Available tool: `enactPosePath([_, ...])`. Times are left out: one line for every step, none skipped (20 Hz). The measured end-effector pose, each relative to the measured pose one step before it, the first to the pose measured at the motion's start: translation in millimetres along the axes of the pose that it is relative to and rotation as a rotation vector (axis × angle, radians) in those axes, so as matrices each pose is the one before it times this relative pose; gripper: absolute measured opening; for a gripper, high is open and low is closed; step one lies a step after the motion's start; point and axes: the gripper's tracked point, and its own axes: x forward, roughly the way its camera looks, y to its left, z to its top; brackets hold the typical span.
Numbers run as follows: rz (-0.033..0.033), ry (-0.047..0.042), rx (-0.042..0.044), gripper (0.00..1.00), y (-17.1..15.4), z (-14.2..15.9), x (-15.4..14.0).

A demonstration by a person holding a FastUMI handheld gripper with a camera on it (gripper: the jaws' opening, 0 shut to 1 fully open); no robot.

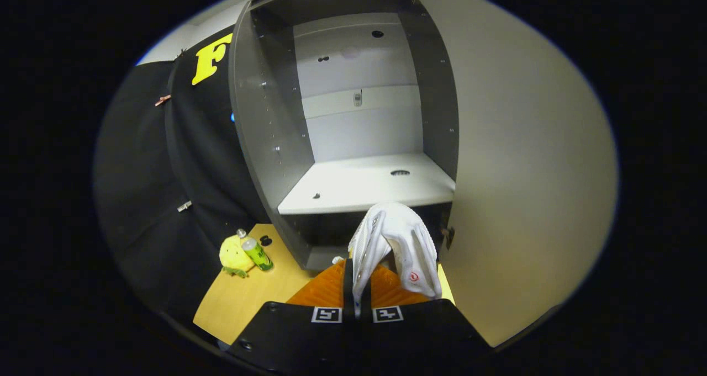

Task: Open the shoe cabinet door, grab the shoes and put them into the shoe cabinet, then close the shoe cabinet door.

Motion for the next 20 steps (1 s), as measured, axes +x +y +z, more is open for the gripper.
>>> enactPosePath([0.00177,-0.01119,-0.00222,0.05,1.99,17.05,9.65])
enactPosePath([0.00212,-0.00622,-0.0063,0.05,2.6,12.53,7.2])
enactPosePath([0.00368,0.0008,-0.00947,0.05,3.17,11.61,10.12])
enactPosePath([0.00539,-0.00429,-0.01363,0.05,3.28,13.41,8.12])
enactPosePath([0.00454,-0.01012,-0.01295,0.05,3.09,12.49,12.64])
enactPosePath([0.00027,0.00818,-0.01854,0.05,1.39,7.54,10.49])
enactPosePath([-0.00188,-0.00182,-0.0057,0.05,2.24,7.43,12.04])
enactPosePath([0.00113,-0.00319,-0.00477,0.05,1.73,8.57,12.57])
enactPosePath([-0.00552,0.00511,-0.01016,0.05,-0.12,4.69,13.84])
enactPosePath([-0.00855,0.00213,-0.01366,0.05,-1.02,4.41,14.14])
enactPosePath([-0.00691,0.00074,-0.00648,0.05,-1.3,4.95,15.4])
enactPosePath([-0.00294,0.00639,-0.0107,0.05,0.21,2.97,13.42])
enactPosePath([-0.00544,0.00571,-0.00878,0.05,-1.03,2.44,13.77])
enactPosePath([-0.00513,0.00603,-0.01542,0.05,-1.03,1.73,14.6])
enactPosePath([-0.00807,0.01144,-0.01739,0.05,-1.62,-0.61,15.75])
enactPosePath([-0.01141,0.01565,-0.01152,0.05,-2.42,-1.69,13.99])
enactPosePath([-0.00893,0.01897,-0.00717,0.05,-1.49,-2.88,14.04])
enactPosePath([-0.00699,0.01442,-0.00202,0.05,-0.8,-2.48,13.11])
enactPosePath([-0.00569,0.01614,-0.00356,0.05,-1.03,-3.26,12.75])
enactPosePath([-0.00234,0.01338,-0.00906,0.05,-0.57,-2.72,10.32])
